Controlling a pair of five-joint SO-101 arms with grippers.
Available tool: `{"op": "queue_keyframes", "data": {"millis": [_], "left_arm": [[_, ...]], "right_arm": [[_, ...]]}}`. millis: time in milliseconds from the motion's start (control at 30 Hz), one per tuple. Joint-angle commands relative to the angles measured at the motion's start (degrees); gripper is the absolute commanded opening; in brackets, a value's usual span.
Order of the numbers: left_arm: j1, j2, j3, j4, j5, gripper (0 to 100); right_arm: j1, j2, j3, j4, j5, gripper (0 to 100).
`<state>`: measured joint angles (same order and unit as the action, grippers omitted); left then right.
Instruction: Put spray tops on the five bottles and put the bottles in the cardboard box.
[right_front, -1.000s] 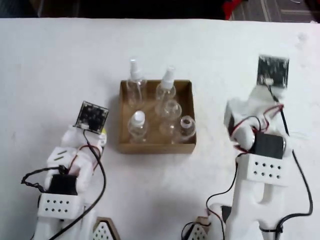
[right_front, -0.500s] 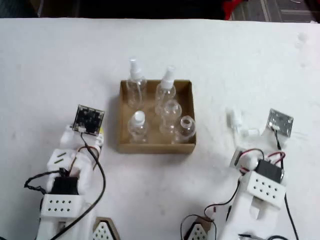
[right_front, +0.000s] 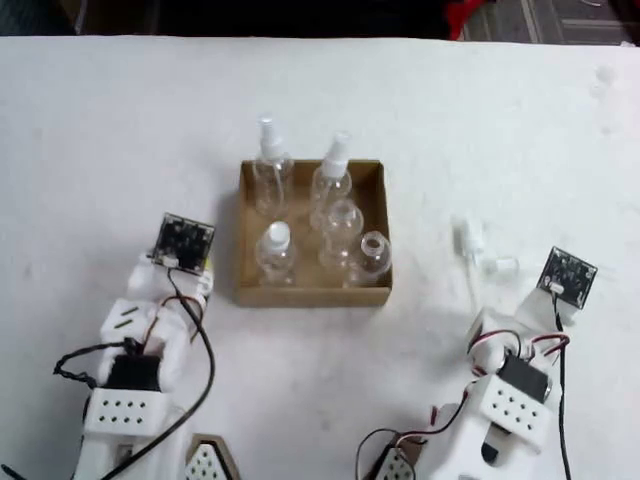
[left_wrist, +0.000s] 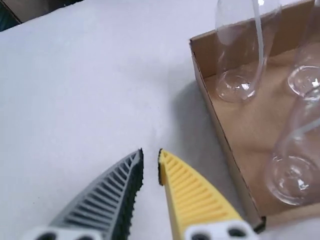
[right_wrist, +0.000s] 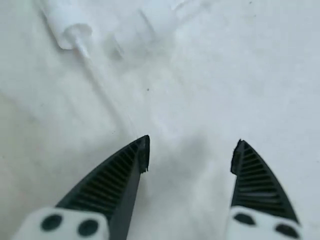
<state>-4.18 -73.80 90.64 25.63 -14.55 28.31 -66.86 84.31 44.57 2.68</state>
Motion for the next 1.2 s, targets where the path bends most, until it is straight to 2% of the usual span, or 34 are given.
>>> {"op": "queue_keyframes", "data": {"millis": [0,267,400,600,733,1167], "left_arm": [[1.36,-1.01,-0.70,-1.41,-0.62,8],[1.45,-1.01,-0.53,-1.49,-0.70,8],[1.27,-1.01,-0.62,-1.49,-0.70,8],[-4.44,-1.01,-0.26,-4.04,0.09,8],[-6.55,-1.01,-0.26,-4.66,4.13,8],[-6.55,-0.92,-0.18,-4.66,5.10,8]], "right_arm": [[0.75,-3.82,-0.44,2.07,0.62,23.7],[0.48,-13.05,-0.18,9.45,0.70,23.5],[0.40,-18.15,2.29,9.98,0.70,23.5],[-2.77,-29.49,8.26,10.33,0.70,23.4],[-2.77,-37.05,11.43,11.65,0.70,23.4],[-2.86,-35.82,10.55,12.00,0.26,23.4]]}}
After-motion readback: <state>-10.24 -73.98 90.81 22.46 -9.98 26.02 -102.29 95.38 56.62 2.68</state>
